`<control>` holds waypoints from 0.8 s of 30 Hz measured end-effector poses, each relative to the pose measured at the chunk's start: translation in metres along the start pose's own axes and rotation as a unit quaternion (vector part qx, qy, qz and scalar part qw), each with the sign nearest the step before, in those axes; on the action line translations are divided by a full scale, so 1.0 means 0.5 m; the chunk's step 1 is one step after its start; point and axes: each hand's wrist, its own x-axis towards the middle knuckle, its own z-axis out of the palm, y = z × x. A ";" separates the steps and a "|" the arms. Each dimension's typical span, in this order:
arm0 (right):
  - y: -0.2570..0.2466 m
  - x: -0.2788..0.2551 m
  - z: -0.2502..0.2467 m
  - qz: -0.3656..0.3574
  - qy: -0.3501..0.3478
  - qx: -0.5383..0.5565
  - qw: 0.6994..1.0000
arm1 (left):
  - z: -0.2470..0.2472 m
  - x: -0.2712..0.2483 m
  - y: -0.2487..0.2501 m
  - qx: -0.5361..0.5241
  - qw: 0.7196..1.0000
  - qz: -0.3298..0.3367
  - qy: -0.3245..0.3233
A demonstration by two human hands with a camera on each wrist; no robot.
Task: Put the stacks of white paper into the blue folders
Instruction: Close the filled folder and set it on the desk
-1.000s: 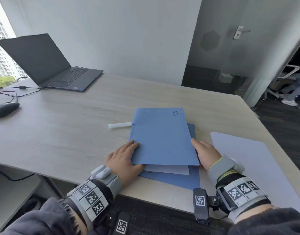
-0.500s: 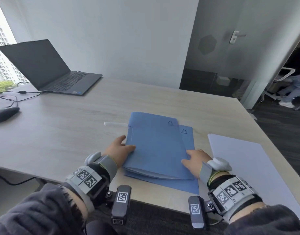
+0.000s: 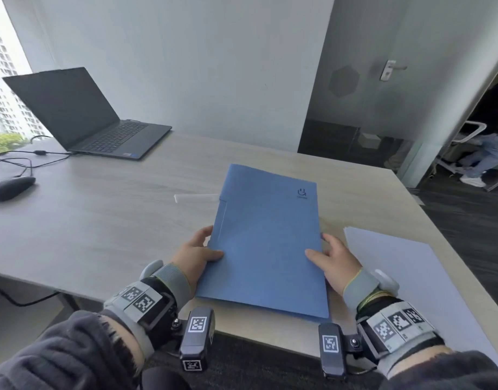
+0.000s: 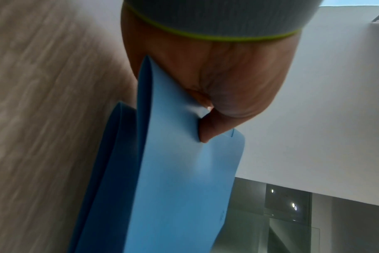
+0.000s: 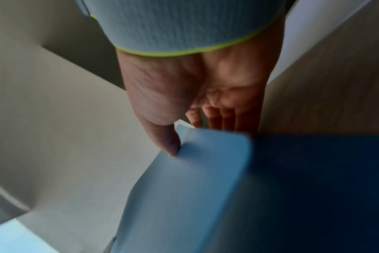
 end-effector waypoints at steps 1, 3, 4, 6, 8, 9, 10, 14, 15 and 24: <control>-0.007 -0.006 0.001 0.009 -0.017 0.084 0.996 | 0.002 -0.003 0.003 -0.012 1.000 0.003 -0.014; -0.026 -0.020 0.003 0.038 -0.080 0.225 0.970 | 0.005 -0.010 0.009 -0.025 0.999 0.013 -0.038; -0.031 -0.026 0.004 0.050 -0.101 0.264 0.958 | 0.006 -0.013 0.013 -0.023 0.999 0.017 -0.045; -0.033 -0.028 0.005 0.045 -0.101 0.287 0.951 | 0.008 -0.012 0.019 -0.006 0.999 0.024 -0.043; -0.035 -0.026 0.006 0.022 -0.070 0.273 0.959 | 0.008 -0.007 0.028 0.046 0.998 0.030 -0.026; -0.036 -0.025 0.006 0.011 -0.059 0.270 0.961 | 0.006 -0.002 0.032 0.088 0.995 0.036 -0.018; -0.037 -0.024 0.006 0.004 -0.050 0.268 0.962 | 0.004 0.002 0.037 0.139 0.989 0.048 -0.010; -0.031 -0.025 0.002 -0.012 -0.020 0.238 0.971 | -0.009 0.009 0.061 0.312 0.928 0.173 0.105; -0.030 -0.026 0.001 -0.014 -0.021 0.229 0.973 | -0.014 0.011 0.067 0.327 0.908 0.220 0.141; -0.046 -0.049 0.006 -0.032 -0.067 0.210 0.975 | -0.056 0.035 0.102 0.550 0.805 0.174 0.138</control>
